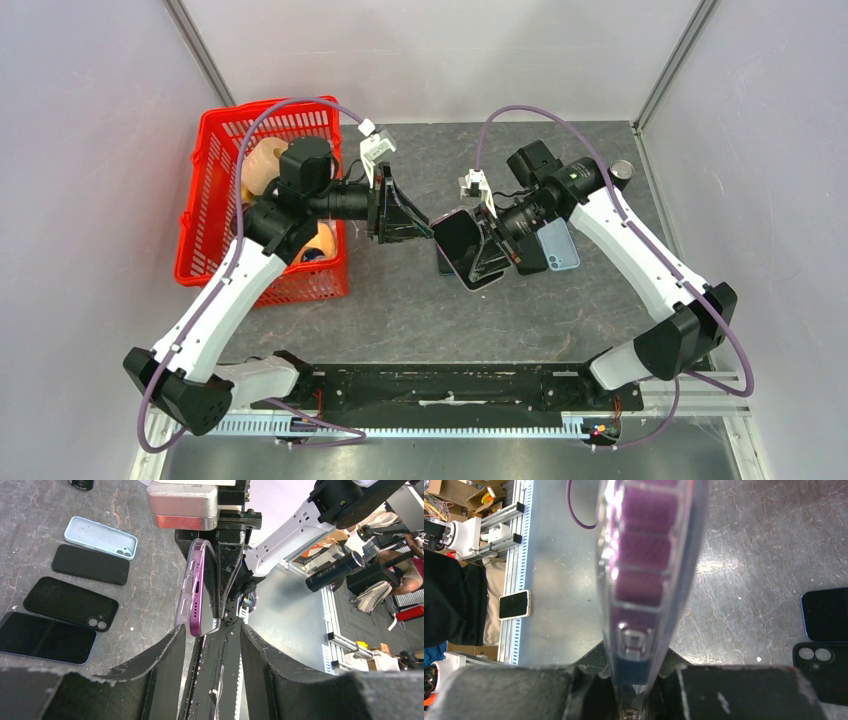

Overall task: Take the phone out of the phone case
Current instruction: Remove the phone case from the phone.

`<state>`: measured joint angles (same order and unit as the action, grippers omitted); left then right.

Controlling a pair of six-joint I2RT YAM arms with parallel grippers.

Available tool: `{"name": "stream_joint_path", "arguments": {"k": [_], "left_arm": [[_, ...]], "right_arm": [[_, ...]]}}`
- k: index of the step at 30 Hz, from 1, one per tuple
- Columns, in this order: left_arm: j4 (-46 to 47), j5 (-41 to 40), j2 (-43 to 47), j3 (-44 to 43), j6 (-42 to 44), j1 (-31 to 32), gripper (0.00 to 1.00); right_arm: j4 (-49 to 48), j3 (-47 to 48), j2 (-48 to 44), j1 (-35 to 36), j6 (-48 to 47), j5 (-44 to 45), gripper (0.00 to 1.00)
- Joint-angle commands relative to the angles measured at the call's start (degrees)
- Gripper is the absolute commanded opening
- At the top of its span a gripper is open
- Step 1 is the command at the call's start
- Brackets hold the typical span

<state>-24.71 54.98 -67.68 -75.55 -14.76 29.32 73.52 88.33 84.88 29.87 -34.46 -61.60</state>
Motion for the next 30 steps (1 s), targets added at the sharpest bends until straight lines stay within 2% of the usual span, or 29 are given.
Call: {"name": "stream_joint_path", "arguments": {"k": [1, 30], "left_arm": [[2.1, 1.3, 2.0, 0.2, -2.3, -0.1, 0.51], [3.6, 0.7, 1.6, 2.3, -1.8, 0.0, 0.51]], "right_arm": [[-1.9, 2.9, -0.1, -0.1, 0.6, -2.8, 0.0], [-2.4, 3.1, 0.1, -0.2, 1.3, -3.0, 0.0]]}}
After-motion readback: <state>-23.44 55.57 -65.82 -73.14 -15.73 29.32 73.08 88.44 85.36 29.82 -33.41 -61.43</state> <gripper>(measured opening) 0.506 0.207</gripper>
